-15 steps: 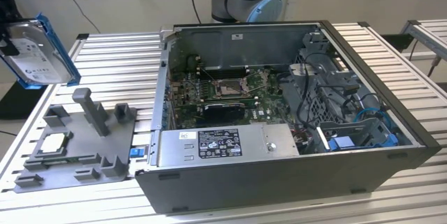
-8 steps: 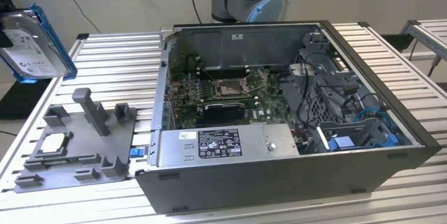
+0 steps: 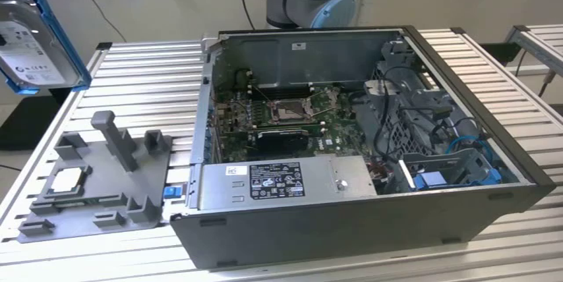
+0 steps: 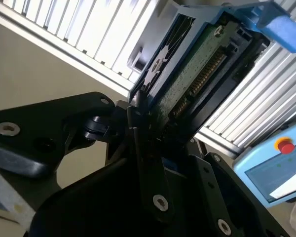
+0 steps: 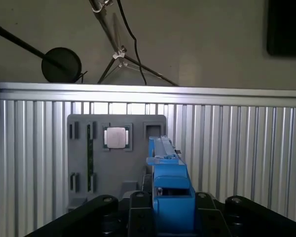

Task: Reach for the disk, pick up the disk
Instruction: 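Pick up the disk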

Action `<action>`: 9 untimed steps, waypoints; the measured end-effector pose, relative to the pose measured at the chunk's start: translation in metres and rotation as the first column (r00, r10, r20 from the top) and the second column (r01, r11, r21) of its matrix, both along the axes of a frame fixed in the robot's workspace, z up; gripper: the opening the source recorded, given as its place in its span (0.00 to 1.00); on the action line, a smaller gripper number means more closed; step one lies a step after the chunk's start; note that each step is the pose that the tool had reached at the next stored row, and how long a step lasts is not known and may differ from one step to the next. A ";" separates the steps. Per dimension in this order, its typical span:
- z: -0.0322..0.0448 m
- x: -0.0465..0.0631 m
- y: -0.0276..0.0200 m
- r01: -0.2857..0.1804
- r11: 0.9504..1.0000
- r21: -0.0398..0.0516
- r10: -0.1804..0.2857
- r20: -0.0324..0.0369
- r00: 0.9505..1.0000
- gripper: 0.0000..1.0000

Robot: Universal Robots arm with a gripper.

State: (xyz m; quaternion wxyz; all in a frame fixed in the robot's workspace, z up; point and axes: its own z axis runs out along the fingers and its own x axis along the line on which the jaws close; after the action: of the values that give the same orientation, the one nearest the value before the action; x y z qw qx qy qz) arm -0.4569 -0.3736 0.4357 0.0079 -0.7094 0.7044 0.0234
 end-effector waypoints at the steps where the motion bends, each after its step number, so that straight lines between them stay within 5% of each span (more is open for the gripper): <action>1: 0.0033 0.000 0.0000 0.000 1.000 0.000 0.000 0.000 1.000 0.00; 9: 0.0253 0.000 0.0000 0.000 1.000 0.000 0.000 0.000 1.000 0.00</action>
State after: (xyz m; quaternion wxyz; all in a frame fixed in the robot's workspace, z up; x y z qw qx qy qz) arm -0.4569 -0.3737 0.4610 0.0080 -0.7094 0.7044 0.0234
